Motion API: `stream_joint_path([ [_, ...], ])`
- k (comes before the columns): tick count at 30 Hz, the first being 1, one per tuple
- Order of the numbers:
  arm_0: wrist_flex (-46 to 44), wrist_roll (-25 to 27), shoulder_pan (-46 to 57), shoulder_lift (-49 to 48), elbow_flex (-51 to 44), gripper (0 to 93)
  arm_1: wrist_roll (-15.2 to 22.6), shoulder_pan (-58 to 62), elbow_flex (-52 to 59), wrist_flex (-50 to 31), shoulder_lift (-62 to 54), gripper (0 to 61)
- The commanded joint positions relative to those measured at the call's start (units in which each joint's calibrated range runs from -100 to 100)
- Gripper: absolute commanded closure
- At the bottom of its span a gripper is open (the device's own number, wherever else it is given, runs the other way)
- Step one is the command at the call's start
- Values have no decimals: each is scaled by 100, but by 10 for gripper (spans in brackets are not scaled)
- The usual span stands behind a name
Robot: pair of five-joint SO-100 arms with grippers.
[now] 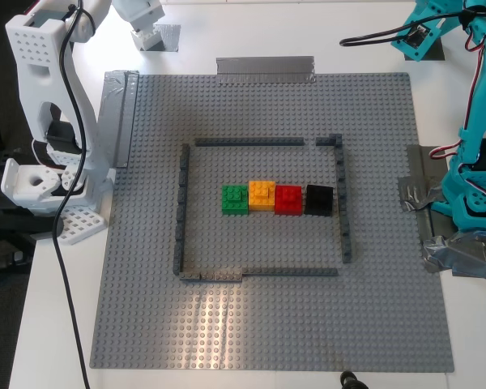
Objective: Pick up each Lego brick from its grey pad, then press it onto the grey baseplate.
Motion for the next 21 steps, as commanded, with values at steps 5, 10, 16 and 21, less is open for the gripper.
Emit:
stream_joint_path([
  [5,27,-117,71,-62,-167,781,-1,-55,-57,-4,-233,537],
  [10,43,-121,71,-62,-158,820,43,-55,87,45,-319,545],
  [16,35,-258,78,-62,-158,905,38,-77,133,126,-354,564],
  [21,59,-346,71,-174,-167,927,-20,-55,142,191,-491,610],
])
